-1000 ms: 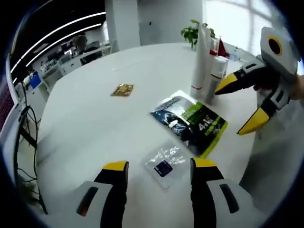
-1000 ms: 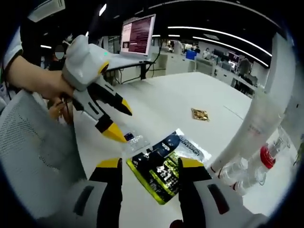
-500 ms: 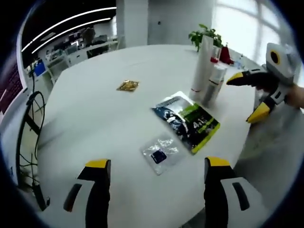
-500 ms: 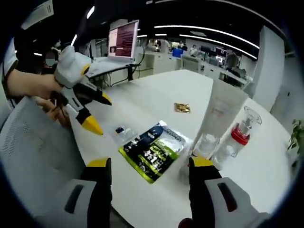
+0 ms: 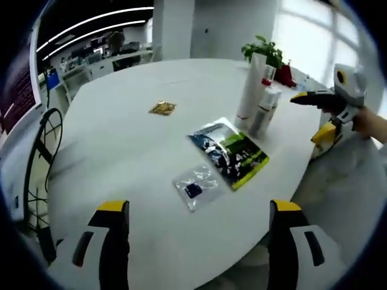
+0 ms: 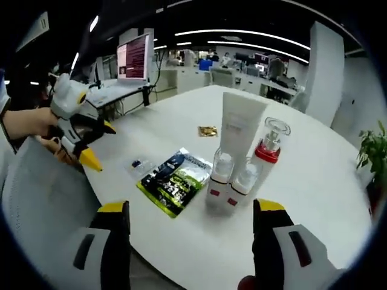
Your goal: Arrange the skincare products in the storage area until every visible bottle or jar stands upright without overlapping.
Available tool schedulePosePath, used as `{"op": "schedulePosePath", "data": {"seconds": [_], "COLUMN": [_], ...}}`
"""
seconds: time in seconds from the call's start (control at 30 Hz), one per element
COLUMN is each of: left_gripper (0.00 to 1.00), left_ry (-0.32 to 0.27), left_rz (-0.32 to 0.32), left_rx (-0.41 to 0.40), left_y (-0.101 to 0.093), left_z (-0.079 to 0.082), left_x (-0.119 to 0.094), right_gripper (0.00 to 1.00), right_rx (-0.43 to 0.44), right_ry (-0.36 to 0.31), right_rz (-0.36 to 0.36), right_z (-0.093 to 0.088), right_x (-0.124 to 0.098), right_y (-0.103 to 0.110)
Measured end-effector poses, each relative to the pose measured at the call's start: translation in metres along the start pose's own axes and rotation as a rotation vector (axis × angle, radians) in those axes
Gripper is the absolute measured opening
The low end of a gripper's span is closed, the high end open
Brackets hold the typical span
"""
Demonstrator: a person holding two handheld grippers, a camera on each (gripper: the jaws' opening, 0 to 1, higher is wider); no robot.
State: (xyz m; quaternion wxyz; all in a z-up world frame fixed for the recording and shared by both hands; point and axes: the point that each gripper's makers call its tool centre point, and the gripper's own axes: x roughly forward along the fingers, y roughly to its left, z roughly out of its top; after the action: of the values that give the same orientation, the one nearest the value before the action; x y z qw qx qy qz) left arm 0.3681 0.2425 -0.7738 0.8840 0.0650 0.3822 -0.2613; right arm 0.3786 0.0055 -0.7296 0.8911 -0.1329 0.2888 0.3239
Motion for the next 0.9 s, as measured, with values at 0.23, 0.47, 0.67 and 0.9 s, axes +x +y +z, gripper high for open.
{"op": "schedulePosePath", "data": {"seconds": [0.23, 0.47, 0.67, 0.9], "left_gripper": [0.99, 0.99, 0.99, 0.99], "left_ry": [-0.014, -0.006, 0.002, 0.014], "left_rz": [0.000, -0.007, 0.016, 0.026], "left_rx": [0.002, -0.009, 0.007, 0.008], "left_y": [-0.009, -0.013, -0.008, -0.006], "left_z": [0.000, -0.006, -0.009, -0.009], "left_x": [-0.008, -0.014, -0.013, -0.014], "right_gripper": [0.94, 0.99, 0.99, 0.99], "right_rx": [0.032, 0.054, 0.127, 0.128], "right_ry": [0.016, 0.046, 0.033, 0.041], "right_rz": [0.005, 0.021, 0.063, 0.040], "right_z": [-0.008, -0.017, -0.021, -0.022], "right_x": [-0.008, -0.015, -0.016, -0.016], "right_y": [-0.002, -0.002, 0.002, -0.002]}}
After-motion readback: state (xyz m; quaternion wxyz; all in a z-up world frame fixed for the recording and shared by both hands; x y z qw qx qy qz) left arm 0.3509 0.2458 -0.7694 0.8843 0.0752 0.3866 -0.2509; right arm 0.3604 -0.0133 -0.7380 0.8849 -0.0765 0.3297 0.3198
